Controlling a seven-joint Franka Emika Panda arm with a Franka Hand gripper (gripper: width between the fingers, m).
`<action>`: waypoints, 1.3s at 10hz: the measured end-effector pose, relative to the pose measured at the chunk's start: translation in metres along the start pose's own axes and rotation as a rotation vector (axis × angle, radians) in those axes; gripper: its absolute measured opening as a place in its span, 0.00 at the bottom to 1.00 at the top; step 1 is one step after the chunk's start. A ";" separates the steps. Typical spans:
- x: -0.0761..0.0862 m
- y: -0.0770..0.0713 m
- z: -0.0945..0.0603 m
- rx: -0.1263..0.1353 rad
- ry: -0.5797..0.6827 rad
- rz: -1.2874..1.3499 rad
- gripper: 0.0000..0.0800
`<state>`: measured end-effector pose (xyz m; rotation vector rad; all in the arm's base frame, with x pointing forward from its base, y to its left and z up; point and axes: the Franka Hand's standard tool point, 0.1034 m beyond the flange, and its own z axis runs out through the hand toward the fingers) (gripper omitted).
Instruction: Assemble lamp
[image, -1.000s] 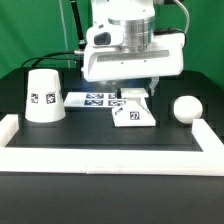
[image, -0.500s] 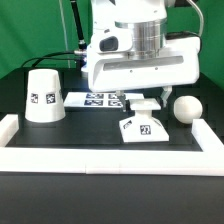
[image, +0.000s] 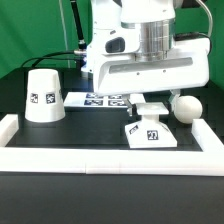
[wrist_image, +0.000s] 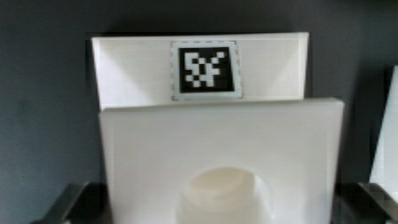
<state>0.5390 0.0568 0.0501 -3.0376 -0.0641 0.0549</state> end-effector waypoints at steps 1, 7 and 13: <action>0.001 -0.001 0.001 0.000 0.001 0.005 0.67; 0.064 -0.039 0.002 0.011 0.085 -0.016 0.67; 0.075 -0.040 0.001 0.013 0.100 0.043 0.67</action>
Offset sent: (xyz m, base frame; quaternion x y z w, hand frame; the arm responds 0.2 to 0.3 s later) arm 0.0431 0.0279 -0.0042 -0.0080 0.0173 -0.0362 0.9992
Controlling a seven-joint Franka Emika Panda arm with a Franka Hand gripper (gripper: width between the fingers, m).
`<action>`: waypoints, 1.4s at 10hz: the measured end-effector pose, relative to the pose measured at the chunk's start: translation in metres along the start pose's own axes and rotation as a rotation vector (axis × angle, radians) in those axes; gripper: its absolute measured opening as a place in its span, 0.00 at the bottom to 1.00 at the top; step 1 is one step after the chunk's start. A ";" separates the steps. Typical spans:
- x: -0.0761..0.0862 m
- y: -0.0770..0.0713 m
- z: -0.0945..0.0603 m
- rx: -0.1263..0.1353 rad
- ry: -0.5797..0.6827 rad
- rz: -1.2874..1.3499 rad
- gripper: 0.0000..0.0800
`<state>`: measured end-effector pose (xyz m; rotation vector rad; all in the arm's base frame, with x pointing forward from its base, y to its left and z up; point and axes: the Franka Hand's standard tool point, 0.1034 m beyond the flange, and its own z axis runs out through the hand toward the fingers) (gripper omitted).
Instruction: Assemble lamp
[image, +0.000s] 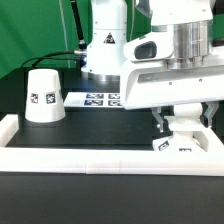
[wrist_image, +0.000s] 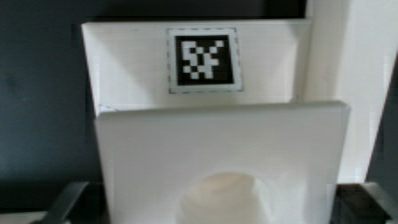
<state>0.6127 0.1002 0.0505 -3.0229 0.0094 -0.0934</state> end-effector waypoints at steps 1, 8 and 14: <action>0.000 0.000 0.000 0.000 0.000 -0.001 0.67; -0.004 -0.001 -0.010 -0.001 0.004 0.001 0.87; -0.062 -0.026 -0.050 0.000 0.028 0.039 0.87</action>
Offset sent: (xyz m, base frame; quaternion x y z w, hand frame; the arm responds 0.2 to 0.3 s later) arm 0.0000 0.0000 0.0000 0.0000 0.0000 0.0000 1.0000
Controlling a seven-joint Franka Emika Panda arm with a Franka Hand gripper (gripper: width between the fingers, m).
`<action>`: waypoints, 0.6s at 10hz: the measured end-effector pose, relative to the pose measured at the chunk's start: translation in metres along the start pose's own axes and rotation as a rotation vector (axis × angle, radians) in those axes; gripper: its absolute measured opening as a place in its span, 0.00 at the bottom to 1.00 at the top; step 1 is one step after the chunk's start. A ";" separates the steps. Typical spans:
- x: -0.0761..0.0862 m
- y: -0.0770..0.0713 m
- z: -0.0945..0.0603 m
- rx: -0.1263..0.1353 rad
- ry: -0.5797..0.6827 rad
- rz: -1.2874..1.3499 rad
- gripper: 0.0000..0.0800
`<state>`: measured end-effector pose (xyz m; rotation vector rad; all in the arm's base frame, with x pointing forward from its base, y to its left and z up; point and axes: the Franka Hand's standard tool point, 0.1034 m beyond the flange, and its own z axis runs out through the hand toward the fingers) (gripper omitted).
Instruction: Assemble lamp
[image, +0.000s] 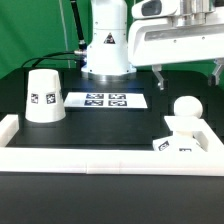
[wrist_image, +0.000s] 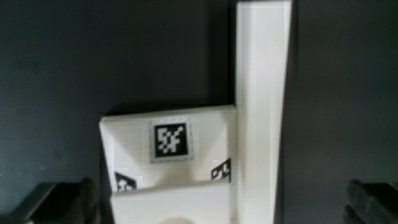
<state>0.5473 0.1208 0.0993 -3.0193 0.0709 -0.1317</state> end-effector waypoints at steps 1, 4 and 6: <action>-0.002 0.003 0.006 0.001 0.001 0.008 0.87; -0.001 0.002 0.007 0.001 0.002 0.021 0.87; -0.018 -0.010 0.019 0.001 -0.003 0.067 0.87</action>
Offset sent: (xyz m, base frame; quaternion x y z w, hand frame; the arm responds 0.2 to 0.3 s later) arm 0.0000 0.0000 0.0000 0.0000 0.0000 0.0000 1.0000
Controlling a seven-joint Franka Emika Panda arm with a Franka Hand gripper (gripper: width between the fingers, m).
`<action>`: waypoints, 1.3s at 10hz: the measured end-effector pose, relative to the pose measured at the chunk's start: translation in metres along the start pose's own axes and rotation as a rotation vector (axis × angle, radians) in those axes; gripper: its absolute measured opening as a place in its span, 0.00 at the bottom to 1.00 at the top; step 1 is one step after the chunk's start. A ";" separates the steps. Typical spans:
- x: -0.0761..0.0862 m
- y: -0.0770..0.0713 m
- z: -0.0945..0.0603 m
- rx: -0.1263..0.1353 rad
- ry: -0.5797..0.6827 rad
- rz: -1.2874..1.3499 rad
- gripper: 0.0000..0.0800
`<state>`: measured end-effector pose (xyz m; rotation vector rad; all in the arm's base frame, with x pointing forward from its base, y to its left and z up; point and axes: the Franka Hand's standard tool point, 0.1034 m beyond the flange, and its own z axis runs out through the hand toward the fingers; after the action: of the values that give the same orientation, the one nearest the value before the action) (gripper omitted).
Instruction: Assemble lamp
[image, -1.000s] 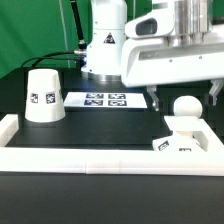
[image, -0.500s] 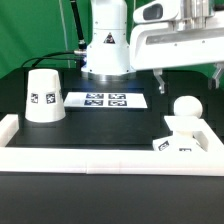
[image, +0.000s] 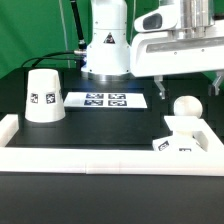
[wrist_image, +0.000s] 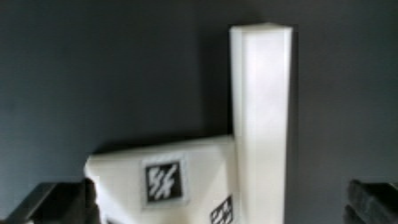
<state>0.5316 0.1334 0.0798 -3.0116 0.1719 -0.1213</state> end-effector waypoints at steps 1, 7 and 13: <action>-0.013 -0.006 0.005 -0.002 -0.009 -0.003 0.87; -0.032 -0.003 0.012 -0.024 -0.146 -0.016 0.87; -0.044 0.000 0.015 -0.054 -0.484 -0.004 0.87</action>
Offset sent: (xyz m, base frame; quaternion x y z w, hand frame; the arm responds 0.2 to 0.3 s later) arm 0.0000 0.0000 0.0000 0.0000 -0.0650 0.0000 0.9979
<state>0.4894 0.1404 0.0619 -2.9840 0.1211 0.6138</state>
